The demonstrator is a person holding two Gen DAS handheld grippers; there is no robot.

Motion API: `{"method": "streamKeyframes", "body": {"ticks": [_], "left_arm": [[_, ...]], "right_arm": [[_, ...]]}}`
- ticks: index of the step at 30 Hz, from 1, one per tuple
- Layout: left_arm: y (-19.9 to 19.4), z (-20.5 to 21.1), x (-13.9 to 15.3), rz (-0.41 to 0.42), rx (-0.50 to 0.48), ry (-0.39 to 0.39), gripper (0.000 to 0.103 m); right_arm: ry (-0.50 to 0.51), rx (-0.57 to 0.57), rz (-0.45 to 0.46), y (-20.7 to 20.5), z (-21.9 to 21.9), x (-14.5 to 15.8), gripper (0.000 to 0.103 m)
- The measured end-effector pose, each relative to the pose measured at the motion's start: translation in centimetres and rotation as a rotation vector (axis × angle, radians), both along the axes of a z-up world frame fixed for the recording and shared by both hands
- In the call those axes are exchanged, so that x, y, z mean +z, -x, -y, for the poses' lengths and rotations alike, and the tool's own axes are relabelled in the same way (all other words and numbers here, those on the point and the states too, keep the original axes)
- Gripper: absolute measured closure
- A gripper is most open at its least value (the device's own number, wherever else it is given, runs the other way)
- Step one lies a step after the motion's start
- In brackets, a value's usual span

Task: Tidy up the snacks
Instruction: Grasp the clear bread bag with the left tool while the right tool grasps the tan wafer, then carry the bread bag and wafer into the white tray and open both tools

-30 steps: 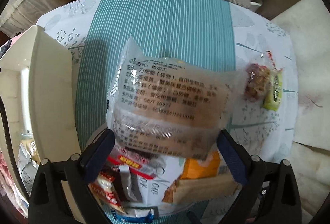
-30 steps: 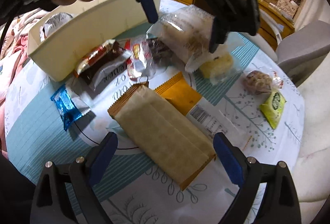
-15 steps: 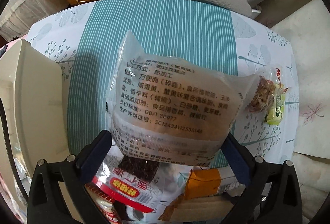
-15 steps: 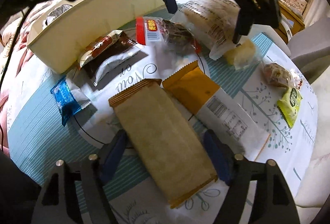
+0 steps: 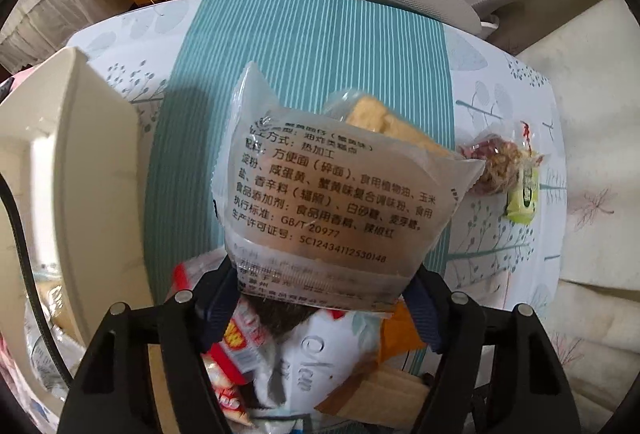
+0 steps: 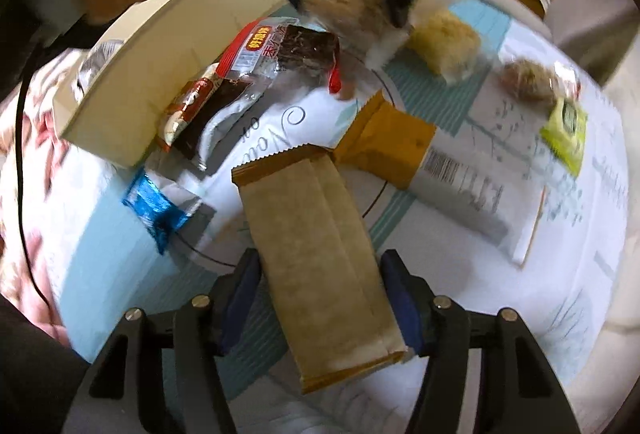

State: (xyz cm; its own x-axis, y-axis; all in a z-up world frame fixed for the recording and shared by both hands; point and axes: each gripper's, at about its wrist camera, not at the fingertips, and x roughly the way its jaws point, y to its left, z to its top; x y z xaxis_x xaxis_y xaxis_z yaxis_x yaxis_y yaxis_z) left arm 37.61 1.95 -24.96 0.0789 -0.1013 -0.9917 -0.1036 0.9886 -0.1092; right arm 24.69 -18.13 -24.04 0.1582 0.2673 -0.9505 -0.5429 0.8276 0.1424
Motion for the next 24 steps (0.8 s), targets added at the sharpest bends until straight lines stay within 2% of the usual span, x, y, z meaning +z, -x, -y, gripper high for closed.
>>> {"method": "streamKeyframes", "body": {"ticks": [2,6,14,16,20,24], "left_arm": [[0.7,-0.1,0.8,0.004,-0.003,0.002,0.031],[3.2,-0.5,2.8,0.023,-0.007,0.017,0.031],[7.6,-2.8,7.3,0.043,0.008,0.043,0.03],[8.7,-3.8,8.4,0.05,0.01,0.047,0.03],[11.1,-6.0,10.9,0.079,0.016,0.077,0.03],[13.5,-8.7,13.4,0.12,0.002,0.104,0.029]], "right_arm": [[-0.029,-0.047,-0.043,0.1,0.3,0.2,0.041],[-0.06,-0.095,-0.072,1.2,0.4,0.9,0.041],[-0.15,-0.196,-0.077,3.6,-0.8,4.2,0.041],[-0.176,-0.226,-0.078,3.1,-1.1,4.8,0.041],[-0.259,-0.31,-0.084,3.7,-2.1,6.7,0.041],[-0.289,-0.362,-0.061,4.7,-4.2,8.0,0.041]]}}
